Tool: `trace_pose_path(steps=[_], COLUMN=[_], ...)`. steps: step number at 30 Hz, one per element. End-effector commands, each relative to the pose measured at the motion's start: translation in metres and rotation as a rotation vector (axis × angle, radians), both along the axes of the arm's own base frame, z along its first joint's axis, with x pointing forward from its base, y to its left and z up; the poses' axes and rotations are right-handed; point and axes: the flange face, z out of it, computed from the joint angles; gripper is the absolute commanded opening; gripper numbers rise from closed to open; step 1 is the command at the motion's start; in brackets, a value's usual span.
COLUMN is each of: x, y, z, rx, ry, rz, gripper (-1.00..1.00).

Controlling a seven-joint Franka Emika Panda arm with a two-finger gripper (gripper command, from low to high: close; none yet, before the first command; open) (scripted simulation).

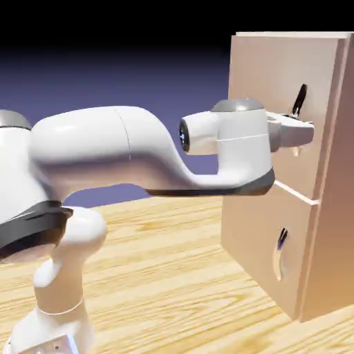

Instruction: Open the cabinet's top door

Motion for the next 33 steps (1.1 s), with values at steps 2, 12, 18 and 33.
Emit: trace_pose_path(steps=[2, 12, 18, 33], x=[-0.014, -0.085, -0.124, -0.192], y=[0.006, 0.049, 0.084, 0.177], z=[-0.001, -0.001, -0.001, -0.001], rx=[0.006, 0.007, 0.007, 0.007], ry=[0.003, 0.002, 0.002, 0.001], rz=[-0.04, -0.263, -0.401, -0.71], gripper=[-1.0, -1.0, -1.0, -1.0])
